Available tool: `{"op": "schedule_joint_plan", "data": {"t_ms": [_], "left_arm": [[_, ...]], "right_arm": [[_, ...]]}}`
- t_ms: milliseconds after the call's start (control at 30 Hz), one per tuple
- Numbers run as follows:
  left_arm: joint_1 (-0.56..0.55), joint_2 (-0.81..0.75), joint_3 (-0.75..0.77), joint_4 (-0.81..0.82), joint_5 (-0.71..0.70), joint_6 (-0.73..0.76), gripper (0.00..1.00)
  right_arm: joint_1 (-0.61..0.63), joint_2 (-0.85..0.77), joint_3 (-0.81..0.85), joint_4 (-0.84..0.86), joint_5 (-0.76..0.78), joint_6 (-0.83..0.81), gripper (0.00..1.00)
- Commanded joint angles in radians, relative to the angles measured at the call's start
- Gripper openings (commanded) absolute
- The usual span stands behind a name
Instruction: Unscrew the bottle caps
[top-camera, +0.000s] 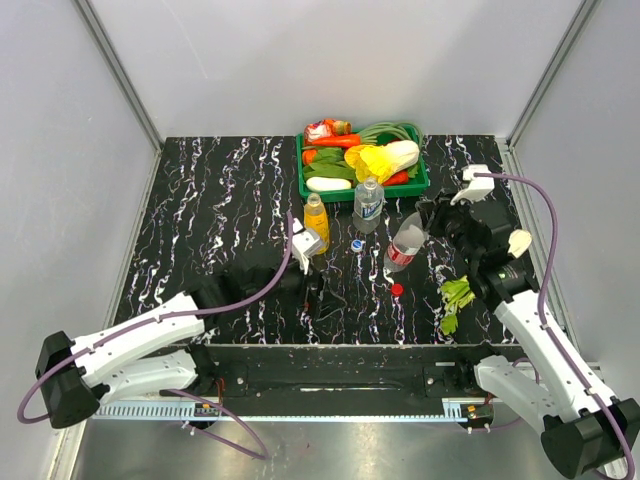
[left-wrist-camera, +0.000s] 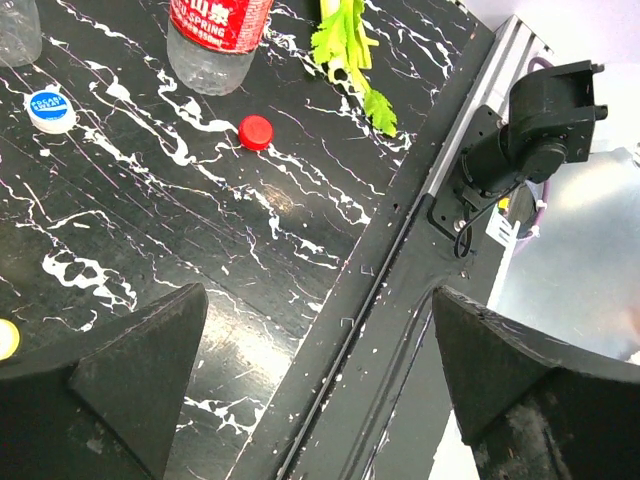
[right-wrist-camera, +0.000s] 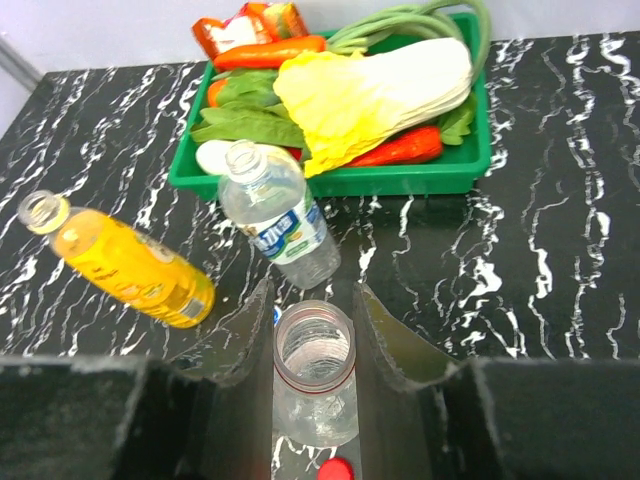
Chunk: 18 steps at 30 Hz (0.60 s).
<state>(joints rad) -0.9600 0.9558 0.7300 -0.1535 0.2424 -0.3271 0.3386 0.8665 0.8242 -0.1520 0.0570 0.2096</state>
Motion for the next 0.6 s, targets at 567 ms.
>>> {"op": "schedule_joint_plan", "data": {"t_ms": [567], "left_arm": [[0.093,-0.006,-0.037,0.135,0.028,-0.076,0.99]], "right_arm": [[0.160,0.046,-0.114,0.172,0.323,-0.096,0.00]]}}
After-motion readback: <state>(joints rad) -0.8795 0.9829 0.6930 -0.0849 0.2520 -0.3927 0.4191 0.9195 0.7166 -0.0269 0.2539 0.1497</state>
